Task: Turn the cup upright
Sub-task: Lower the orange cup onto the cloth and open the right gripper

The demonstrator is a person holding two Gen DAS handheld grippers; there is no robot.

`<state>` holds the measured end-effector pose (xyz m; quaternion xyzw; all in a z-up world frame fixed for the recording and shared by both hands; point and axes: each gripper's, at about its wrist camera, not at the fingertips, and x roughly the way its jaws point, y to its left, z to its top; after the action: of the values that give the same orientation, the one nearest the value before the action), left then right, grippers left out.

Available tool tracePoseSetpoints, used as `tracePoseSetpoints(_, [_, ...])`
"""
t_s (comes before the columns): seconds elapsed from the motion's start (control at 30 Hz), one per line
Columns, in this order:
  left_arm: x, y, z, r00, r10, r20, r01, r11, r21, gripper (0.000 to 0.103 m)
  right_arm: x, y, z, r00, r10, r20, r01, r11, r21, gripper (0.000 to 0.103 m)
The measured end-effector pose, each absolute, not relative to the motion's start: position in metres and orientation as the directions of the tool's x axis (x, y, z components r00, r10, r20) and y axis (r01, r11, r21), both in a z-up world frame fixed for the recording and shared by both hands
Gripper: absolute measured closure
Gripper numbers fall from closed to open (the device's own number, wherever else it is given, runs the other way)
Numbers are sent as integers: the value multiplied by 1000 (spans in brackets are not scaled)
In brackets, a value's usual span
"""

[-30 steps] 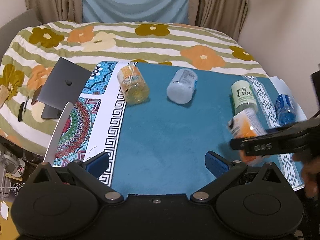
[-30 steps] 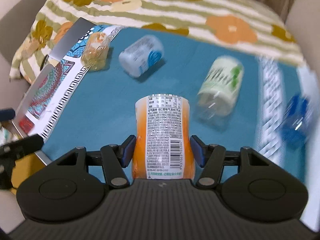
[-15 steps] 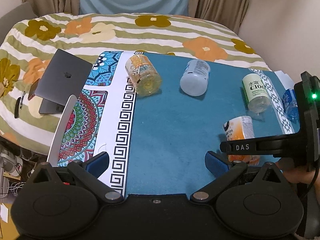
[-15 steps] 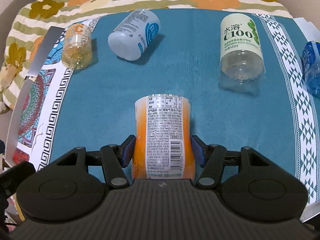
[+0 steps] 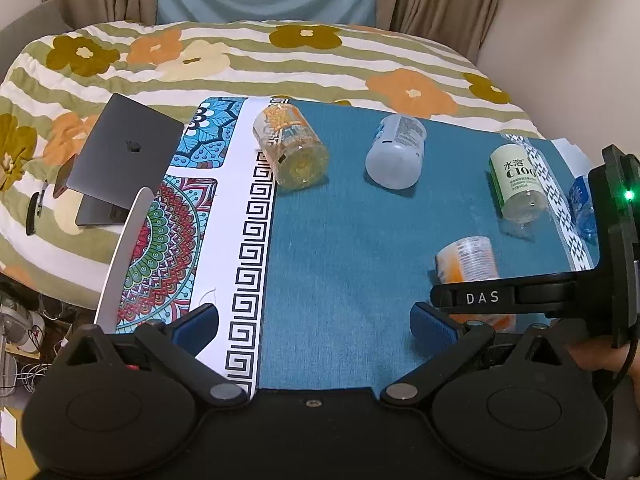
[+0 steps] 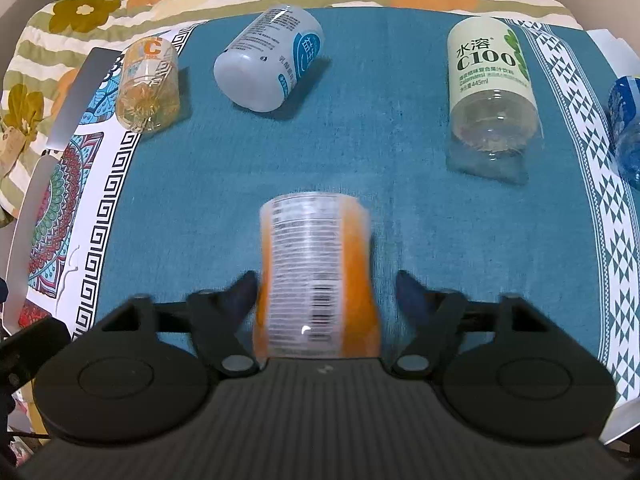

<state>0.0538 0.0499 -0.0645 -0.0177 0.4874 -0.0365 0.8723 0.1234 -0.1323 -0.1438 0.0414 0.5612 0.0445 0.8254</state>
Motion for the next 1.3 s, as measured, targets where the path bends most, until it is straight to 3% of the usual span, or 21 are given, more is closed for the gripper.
tracePoseSetpoints(0.47, [49, 45, -42, 553, -65, -830, 17, 998, -67, 0, 121, -138, -133, 371, 187, -910, -41, 982, 185, 0])
tracePoseSetpoints(0.83, [68, 11, 1, 582, -70, -810, 44, 998, -54, 0, 109, -201, -74, 492, 235, -838, -5, 964, 267, 0])
tracePoseSetpoints(1.1, [121, -43, -35, 380, -129, -916, 85, 991, -104, 2, 70, -280, -60, 571, 127, -811, 10, 987, 161, 0])
tracePoseSetpoints(1.3, [146, -82, -77, 252, -80, -964, 85, 995, -61, 15, 49, -325, -83, 568, 88, -818, 62, 987, 149, 0])
